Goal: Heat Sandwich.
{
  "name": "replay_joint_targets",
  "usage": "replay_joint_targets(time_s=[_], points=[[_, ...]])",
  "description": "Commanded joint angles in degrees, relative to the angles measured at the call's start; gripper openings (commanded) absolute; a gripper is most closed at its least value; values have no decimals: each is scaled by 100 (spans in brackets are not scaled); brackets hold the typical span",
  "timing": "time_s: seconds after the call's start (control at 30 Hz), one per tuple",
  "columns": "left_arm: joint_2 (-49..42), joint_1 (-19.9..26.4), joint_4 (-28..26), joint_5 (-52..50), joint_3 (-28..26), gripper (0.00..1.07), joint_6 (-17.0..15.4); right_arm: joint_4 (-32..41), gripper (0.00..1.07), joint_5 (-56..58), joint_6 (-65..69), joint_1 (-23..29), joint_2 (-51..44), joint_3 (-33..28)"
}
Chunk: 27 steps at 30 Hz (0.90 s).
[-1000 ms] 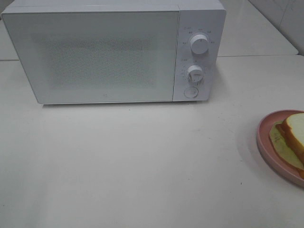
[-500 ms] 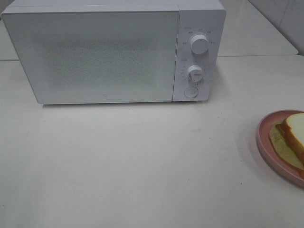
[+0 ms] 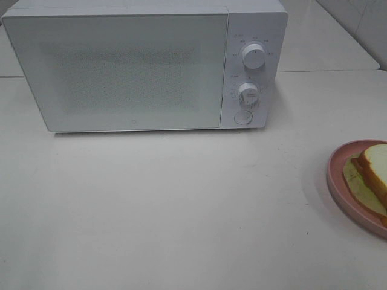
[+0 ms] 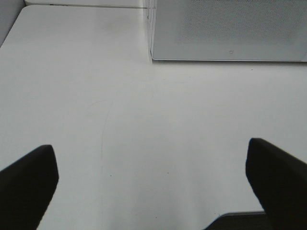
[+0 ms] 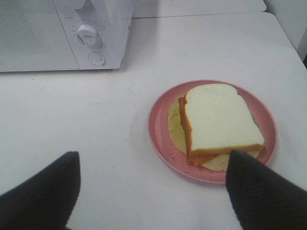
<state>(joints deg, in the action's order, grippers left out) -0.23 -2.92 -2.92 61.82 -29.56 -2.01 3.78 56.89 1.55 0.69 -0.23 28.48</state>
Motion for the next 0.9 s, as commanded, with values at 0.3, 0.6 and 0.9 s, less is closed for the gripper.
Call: replay_joint_targets(time_s=[0.3,0.6,0.9], points=[[-138,11,-40,-34,0,100,-46,6,76,-6,-23,-52,-155,-6],[-138,11,-40,-34,0,100,-46,6,76,-6,-23,-52,-155,-6],[-138,11,-40,-34,0,100,-46,6,76,-6,-23,-52,-155,-6]])
